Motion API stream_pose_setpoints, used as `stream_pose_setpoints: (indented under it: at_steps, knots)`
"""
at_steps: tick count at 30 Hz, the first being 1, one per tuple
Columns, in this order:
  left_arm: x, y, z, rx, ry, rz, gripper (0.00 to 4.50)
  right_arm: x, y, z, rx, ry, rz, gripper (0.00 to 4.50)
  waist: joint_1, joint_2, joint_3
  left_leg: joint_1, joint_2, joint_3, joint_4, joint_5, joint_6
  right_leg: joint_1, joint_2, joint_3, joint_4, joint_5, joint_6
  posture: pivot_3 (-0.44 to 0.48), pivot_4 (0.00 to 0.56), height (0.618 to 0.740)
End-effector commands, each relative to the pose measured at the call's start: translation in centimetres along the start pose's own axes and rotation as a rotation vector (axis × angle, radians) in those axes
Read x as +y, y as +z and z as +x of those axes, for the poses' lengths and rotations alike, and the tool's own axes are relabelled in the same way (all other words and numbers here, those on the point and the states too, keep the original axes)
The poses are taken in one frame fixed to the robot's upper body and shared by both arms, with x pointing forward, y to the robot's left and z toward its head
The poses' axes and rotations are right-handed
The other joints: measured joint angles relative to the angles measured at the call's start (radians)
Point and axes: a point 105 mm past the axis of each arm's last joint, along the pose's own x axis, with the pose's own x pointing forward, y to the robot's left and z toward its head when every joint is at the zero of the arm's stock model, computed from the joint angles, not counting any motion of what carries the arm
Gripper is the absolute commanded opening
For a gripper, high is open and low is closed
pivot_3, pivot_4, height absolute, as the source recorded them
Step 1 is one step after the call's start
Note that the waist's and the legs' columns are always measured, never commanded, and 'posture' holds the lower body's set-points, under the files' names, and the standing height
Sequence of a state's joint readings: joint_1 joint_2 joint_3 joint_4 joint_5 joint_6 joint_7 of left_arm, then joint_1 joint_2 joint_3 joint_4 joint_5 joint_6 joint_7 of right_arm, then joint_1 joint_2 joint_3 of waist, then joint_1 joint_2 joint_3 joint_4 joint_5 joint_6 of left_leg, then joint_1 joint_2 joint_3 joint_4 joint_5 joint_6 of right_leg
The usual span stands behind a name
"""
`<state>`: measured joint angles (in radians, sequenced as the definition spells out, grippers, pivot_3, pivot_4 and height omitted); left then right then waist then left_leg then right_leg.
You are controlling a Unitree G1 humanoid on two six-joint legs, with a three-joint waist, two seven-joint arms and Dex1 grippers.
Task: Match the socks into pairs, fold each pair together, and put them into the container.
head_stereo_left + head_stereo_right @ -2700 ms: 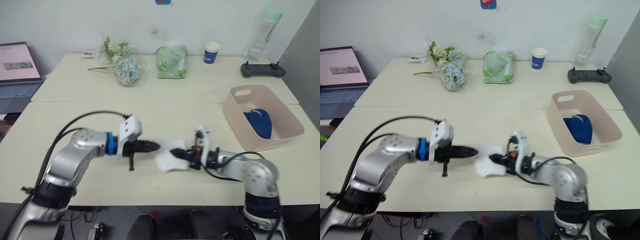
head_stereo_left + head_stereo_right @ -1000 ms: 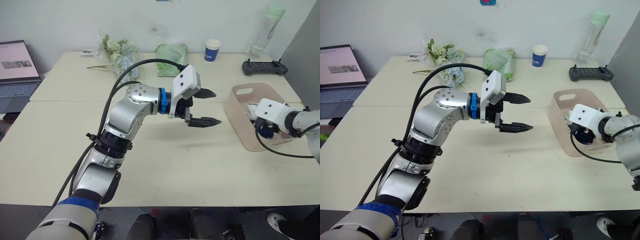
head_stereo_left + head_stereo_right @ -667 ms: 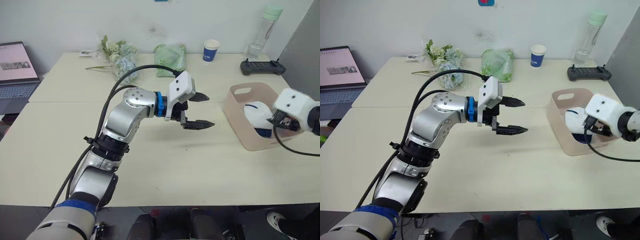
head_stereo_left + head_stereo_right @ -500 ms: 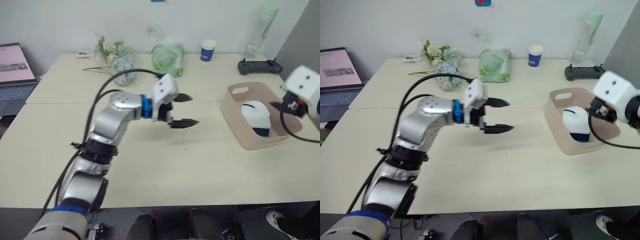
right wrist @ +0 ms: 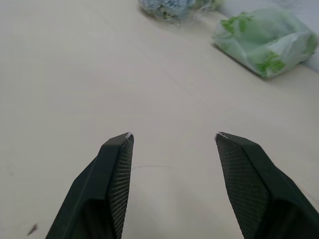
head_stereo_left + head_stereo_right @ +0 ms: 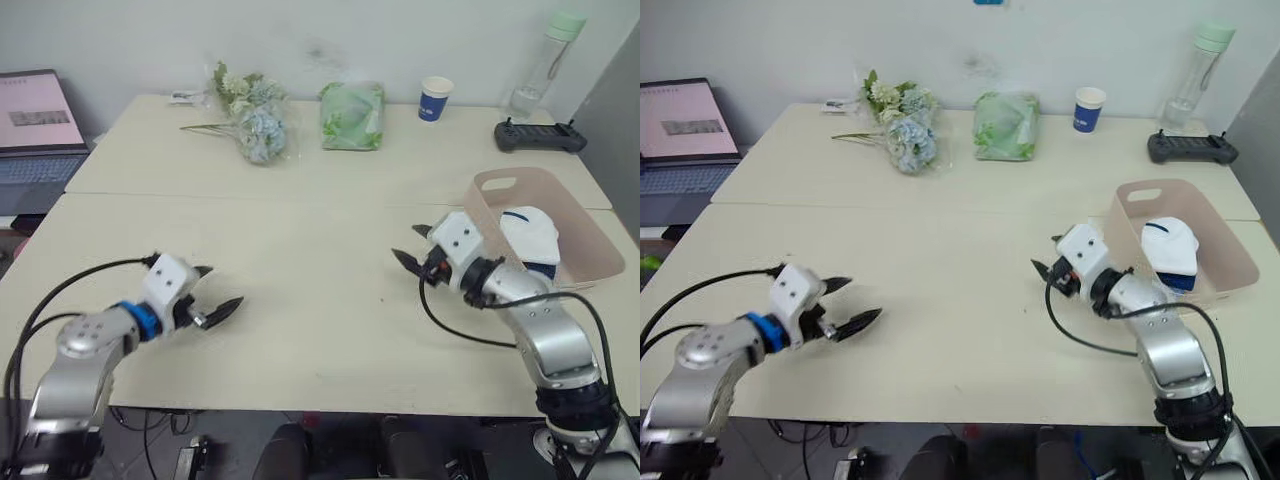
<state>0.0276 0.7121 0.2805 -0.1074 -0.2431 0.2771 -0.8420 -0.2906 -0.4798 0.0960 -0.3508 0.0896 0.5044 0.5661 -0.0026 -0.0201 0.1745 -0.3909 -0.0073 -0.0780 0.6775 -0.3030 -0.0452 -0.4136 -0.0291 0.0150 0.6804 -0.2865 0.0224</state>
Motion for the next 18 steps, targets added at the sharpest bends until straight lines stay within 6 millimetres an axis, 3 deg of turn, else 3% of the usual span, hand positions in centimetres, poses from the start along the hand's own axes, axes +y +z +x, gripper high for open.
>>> stream_pose_setpoints:
  at_steps: [1, 3, 8, 13, 18]
  knots:
    - [0.4, -0.2, -2.6, -0.045, 0.066, -0.037, 4.50, 0.3, -1.0, -1.4, 0.001, -0.035, -0.003, 4.07, 0.002, 0.000, 0.000, 0.002, 0.000, 0.000, 0.000, -0.001, 0.002, 0.003, 0.000, 0.000, -0.001, 0.001, 0.000, 0.000, 0.150, 0.740]
    - [0.2, -0.9, -3.4, -0.024, 0.085, -0.029, 4.50, 0.5, -1.9, -2.1, 0.024, -0.053, 0.003, 4.45, 0.001, 0.000, 0.000, 0.011, 0.000, 0.001, 0.000, -0.003, 0.006, 0.010, 0.000, 0.001, -0.001, 0.001, 0.000, 0.000, 0.150, 0.740]
    - [0.3, -3.5, -4.7, 0.162, 0.124, 0.007, 4.50, 0.6, -3.2, -4.3, 0.076, -0.092, 0.007, 4.45, -0.003, 0.000, -0.001, 0.011, 0.001, 0.002, -0.001, -0.003, 0.006, 0.009, 0.003, 0.001, 0.000, 0.001, 0.000, 0.000, 0.150, 0.740]
    - [0.2, -3.2, -5.2, 0.139, 0.104, -0.036, 4.50, -0.1, -3.8, -5.8, 0.102, -0.140, 0.004, 4.45, -0.011, 0.001, -0.001, 0.013, 0.002, 0.003, -0.001, -0.003, 0.006, 0.009, 0.003, 0.002, 0.001, 0.001, 0.000, 0.000, 0.150, 0.740]
    - [0.3, -3.3, -5.3, 0.131, 0.095, -0.033, 4.50, -0.2, -3.7, -5.9, 0.100, -0.144, 0.007, 4.45, -0.021, 0.001, -0.001, 0.013, 0.003, 0.003, -0.001, -0.003, 0.006, 0.010, 0.005, 0.002, 0.001, 0.001, 0.000, 0.000, 0.150, 0.740]
